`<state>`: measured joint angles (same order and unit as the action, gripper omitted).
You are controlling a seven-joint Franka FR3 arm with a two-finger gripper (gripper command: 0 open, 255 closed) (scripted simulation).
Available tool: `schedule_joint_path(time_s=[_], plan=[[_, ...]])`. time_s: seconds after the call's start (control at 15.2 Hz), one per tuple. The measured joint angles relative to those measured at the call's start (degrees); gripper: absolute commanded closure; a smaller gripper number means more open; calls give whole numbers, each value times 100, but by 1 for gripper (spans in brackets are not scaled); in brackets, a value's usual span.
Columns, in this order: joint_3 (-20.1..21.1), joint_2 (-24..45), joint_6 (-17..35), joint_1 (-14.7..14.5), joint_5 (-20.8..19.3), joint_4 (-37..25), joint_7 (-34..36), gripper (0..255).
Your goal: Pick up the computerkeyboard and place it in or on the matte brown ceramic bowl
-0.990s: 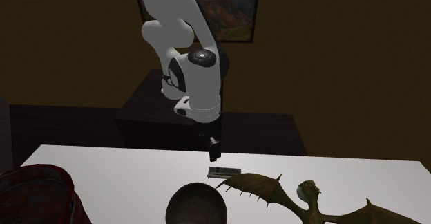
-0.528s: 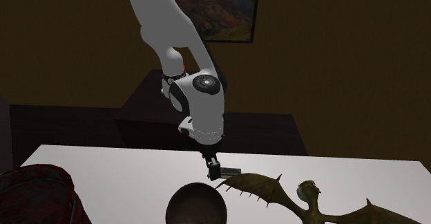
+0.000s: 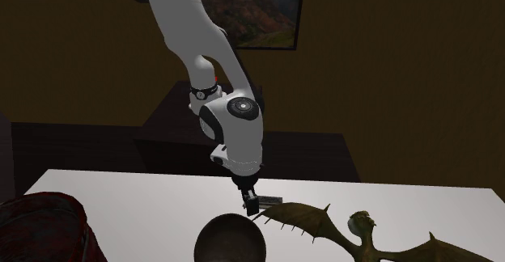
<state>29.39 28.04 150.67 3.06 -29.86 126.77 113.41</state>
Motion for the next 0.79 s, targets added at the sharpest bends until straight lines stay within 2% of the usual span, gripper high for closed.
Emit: schedule_joint_path(time_s=[0.13,0.2,0.79], plan=[[-2,2,2,-1,-2,0,2,0],[-2,2,2,-1,-2,0,2,255],[-1,0,1,-1,-2,1,1,255]])
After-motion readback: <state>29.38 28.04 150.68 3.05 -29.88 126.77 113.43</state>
